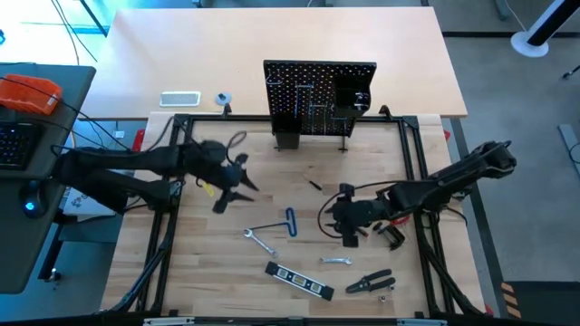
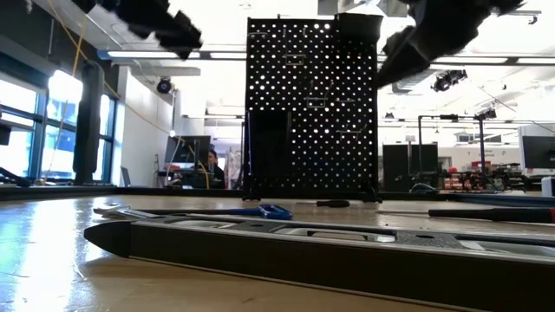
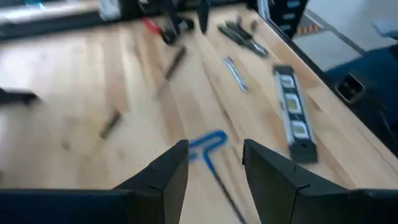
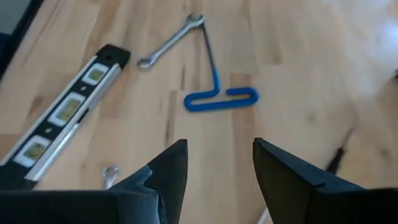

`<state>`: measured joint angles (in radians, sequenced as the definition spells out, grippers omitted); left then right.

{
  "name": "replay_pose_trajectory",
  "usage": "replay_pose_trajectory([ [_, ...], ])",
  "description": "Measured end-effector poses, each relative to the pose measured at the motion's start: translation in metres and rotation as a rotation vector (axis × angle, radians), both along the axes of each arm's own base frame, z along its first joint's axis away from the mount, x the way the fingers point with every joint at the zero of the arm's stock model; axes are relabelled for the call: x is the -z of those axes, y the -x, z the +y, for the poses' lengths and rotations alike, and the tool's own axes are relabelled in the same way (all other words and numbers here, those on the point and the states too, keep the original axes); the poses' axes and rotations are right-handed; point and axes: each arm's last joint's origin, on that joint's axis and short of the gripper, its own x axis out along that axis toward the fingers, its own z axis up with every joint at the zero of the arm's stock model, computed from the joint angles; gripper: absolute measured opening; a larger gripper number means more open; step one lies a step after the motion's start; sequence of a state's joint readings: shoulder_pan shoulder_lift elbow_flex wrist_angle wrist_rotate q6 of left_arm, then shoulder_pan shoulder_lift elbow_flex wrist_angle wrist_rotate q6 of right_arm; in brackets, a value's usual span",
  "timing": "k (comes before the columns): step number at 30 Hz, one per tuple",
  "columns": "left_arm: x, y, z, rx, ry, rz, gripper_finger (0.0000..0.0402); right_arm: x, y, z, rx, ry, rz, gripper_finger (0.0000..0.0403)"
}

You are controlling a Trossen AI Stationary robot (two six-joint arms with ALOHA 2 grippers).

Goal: Hang tools onto peg board
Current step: Put the bolts on the pegboard

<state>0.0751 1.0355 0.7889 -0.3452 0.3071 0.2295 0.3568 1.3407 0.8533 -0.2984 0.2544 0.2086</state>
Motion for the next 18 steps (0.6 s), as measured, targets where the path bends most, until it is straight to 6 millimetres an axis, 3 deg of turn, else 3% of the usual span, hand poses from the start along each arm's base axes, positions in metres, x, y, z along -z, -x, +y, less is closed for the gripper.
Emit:
replay_pose_trajectory([
  [8,0.046,0.003,-0.023,-0.013,0.097,0.012,0.0147,0.030,0.016,0.009,-0.033,-0.156,0.107,0.0177],
  [18,0.068,0.007,-0.031,-0.040,0.141,-0.118,0.0147,0.041,0.047,0.043,-0.030,-0.340,0.342,0.0177],
])
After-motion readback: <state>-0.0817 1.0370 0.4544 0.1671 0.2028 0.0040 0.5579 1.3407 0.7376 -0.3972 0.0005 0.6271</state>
